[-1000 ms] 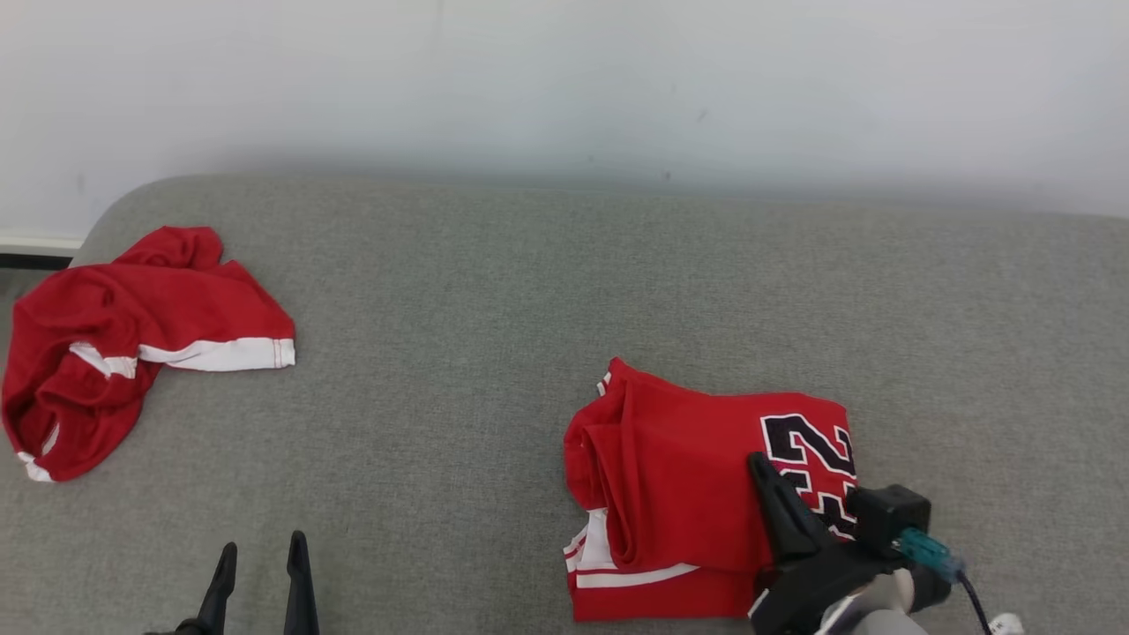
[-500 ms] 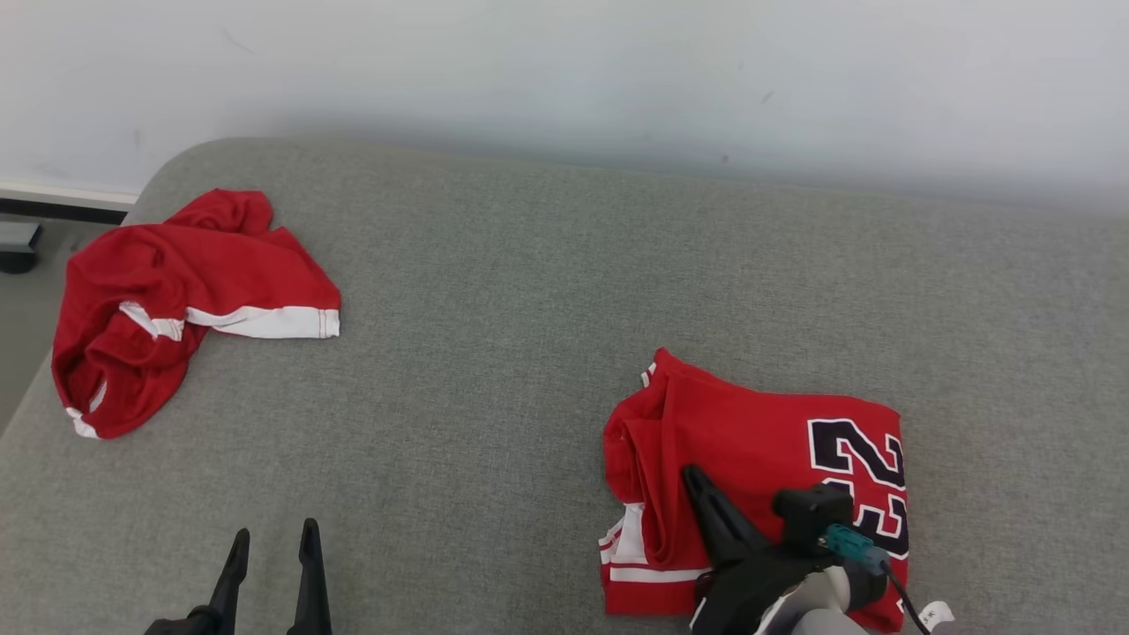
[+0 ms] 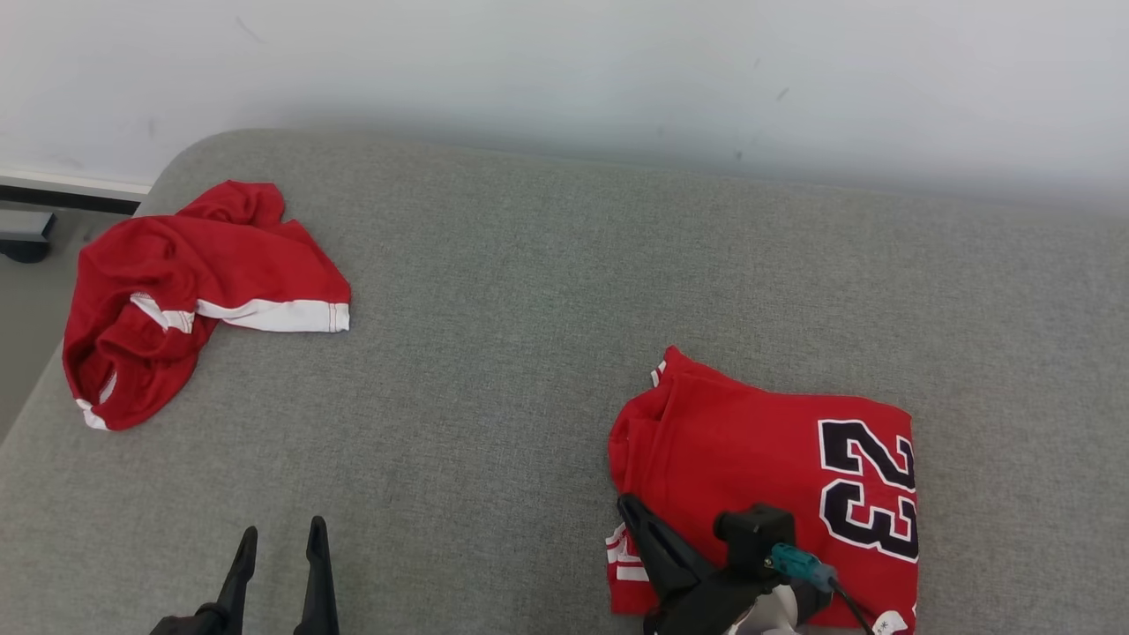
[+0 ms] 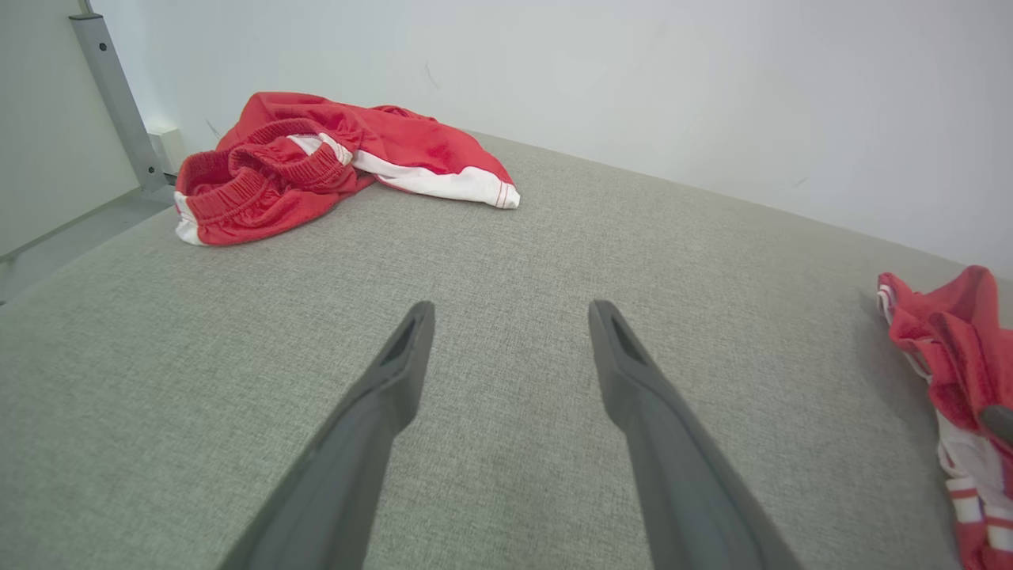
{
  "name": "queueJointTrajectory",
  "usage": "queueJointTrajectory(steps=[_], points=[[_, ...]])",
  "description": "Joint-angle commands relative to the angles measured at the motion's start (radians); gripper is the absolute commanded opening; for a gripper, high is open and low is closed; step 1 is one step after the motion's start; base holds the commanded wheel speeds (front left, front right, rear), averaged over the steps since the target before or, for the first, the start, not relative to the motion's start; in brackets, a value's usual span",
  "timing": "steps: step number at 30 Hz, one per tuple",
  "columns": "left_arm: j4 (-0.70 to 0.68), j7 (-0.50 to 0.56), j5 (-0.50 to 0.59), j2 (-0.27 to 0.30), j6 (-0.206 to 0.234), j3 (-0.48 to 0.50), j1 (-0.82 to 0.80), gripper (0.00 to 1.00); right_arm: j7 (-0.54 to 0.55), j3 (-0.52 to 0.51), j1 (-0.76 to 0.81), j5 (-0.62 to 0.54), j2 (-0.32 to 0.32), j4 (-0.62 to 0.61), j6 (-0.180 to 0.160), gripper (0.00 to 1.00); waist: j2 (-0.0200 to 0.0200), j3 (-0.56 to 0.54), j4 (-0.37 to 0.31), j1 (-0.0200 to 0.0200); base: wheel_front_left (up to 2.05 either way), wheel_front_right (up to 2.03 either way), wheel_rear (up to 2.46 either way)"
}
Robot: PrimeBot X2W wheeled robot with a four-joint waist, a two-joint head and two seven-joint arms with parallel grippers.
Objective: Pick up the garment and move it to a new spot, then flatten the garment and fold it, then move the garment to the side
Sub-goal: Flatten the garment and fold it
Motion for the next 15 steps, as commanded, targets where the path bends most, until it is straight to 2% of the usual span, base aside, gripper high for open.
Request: queueJointTrajectory(steps=[1, 7, 15], points=[[0.000, -0.003, -0.012, -0.001, 0.002, -0.001, -0.009, 1.00, -0.001, 0.000, -0.004, 0.007, 0.002, -0.008, -0.002, 0.00, 0.0000, -0.001, -0.004, 0.0000, 0.00, 0.00, 0.00], [-0.011, -0.003, -0.006, -0.001, 0.010, 0.011, 0.006, 1.00, -0.001, -0.047, -0.002, -0.024, 0.002, -0.094, -0.002, 0.00, 0.0000, -0.008, -0.028, 0.0000, 0.00, 0.00, 0.00], [-0.041, -0.003, 0.009, -0.001, 0.010, 0.030, 0.023, 1.00, -0.001, -0.247, 0.069, -0.119, -0.048, -0.291, -0.002, 0.00, 0.0000, -0.027, -0.073, 0.0000, 0.00, 0.00, 0.00]])
